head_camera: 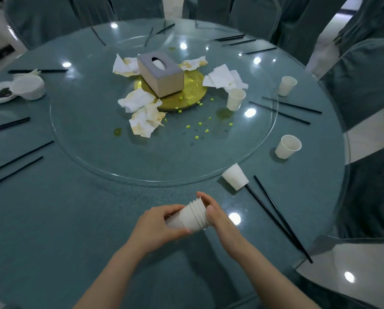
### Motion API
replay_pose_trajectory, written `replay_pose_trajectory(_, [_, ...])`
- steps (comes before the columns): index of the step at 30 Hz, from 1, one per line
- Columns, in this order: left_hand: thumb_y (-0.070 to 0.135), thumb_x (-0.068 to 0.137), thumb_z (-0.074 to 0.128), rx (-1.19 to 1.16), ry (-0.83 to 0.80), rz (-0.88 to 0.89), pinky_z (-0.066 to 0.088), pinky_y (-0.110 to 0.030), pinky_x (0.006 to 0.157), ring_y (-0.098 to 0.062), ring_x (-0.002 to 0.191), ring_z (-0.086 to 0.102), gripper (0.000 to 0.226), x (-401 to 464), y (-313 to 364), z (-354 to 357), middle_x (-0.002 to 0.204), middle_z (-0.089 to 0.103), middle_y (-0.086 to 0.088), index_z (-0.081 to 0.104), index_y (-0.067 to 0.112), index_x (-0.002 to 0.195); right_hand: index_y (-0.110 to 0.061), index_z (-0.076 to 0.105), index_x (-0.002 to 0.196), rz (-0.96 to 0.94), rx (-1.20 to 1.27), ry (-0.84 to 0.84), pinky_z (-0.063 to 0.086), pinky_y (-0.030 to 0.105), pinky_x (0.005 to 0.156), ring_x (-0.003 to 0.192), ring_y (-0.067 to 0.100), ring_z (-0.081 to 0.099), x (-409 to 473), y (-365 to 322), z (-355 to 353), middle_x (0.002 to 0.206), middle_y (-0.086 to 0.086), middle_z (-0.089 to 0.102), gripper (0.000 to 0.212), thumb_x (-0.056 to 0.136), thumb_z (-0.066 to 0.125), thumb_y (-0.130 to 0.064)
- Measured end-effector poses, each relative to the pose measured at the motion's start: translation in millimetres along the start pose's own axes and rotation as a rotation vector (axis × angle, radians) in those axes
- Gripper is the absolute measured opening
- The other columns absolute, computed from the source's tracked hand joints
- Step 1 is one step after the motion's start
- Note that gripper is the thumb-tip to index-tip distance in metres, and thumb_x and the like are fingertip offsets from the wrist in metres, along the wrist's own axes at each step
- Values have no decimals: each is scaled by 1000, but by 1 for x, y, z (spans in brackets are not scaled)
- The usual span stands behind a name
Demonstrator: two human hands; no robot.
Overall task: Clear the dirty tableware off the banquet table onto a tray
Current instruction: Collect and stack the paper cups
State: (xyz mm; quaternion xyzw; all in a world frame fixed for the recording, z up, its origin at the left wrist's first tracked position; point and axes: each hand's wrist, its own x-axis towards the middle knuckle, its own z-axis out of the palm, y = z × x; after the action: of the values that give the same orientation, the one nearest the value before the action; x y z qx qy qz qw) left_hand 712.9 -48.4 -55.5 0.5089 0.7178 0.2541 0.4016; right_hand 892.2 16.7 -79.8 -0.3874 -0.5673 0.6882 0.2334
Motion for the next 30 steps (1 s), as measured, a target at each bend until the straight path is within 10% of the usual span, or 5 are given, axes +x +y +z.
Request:
replay_pose_trajectory(8, [27, 63, 84, -52, 163, -35, 48, -21, 83, 9, 93, 61, 49, 3, 2, -2, 100, 68, 26, 63, 46, 103, -22, 59, 99, -18, -489, 762, 42, 24, 78, 96, 22, 54, 60, 2, -77, 102, 1, 55, 19, 82, 65, -18])
replay_pose_trajectory(11, [25, 64, 84, -60, 214, -54, 46, -17, 81, 10, 92, 61, 50, -6, 0, -6, 98, 67, 29, 62, 48, 103, -15, 46, 132, 75, -780, 666, 34, 36, 101, 121, 29, 41, 92, -2, -95, 129, 9, 47, 62, 78, 72, -31])
replay_pose_trajectory(15, [23, 66, 83, -55, 255, -74, 44, -8, 74, 12, 89, 60, 50, -25, -5, -10, 95, 64, 37, 59, 53, 98, -17, 31, 141, 203, -954, 494, 44, 41, 91, 117, 36, 50, 100, 1, -94, 131, 11, 55, 78, 76, 72, -32])
replay_pose_trajectory(24, [23, 64, 84, -43, 265, -32, 48, -22, 83, 6, 93, 60, 53, -69, 3, -1, 100, 67, 25, 63, 44, 108, -36, 55, 116, -1, -60, 279, 52, 21, 80, 102, 12, 60, -16, -21, -50, 115, -7, 59, 61, 60, 68, -16])
replay_pose_trajectory(30, [23, 64, 84, 70, 150, 163, 38, -2, 76, 8, 91, 59, 55, -125, 12, 16, 99, 66, 27, 61, 46, 108, -35, 52, 126, -43, -74, 58, 54, 28, 88, 107, 13, 61, -122, -22, -7, 124, -3, 59, 65, 72, 77, -8])
